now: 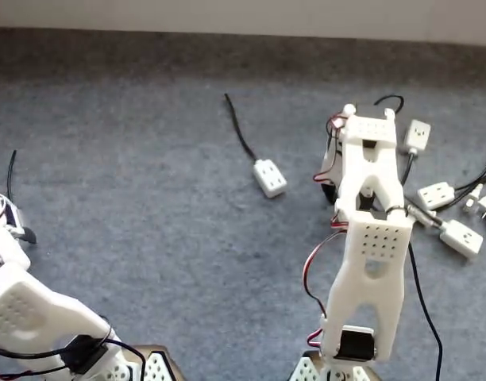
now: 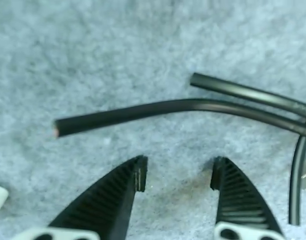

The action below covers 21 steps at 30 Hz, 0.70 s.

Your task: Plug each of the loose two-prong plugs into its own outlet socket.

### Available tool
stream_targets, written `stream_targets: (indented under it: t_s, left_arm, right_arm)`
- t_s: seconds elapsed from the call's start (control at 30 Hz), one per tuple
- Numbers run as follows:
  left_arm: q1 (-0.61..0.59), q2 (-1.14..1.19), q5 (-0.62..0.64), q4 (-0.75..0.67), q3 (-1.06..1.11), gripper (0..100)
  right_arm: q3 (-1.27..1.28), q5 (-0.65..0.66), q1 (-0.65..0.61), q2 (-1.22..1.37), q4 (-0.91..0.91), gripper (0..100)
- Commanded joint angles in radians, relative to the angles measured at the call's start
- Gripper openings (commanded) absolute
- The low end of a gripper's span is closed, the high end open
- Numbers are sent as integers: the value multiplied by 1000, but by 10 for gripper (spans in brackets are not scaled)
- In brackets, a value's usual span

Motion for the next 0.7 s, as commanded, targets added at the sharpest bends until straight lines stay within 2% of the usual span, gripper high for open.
stream_targets:
  t_s: [0.0, 0.43, 0.67]
  left_arm:
    - [-39, 7, -9, -48, -2, 179]
    - [-38, -7, -9, -37, -30, 179]
    - [-36, -70, -9, 175, -228, 179]
  right_arm:
    - [2, 23, -47, 15, -21, 221]
    - [2, 23, -47, 15, -21, 221]
    - [2, 23, -47, 15, -21, 221]
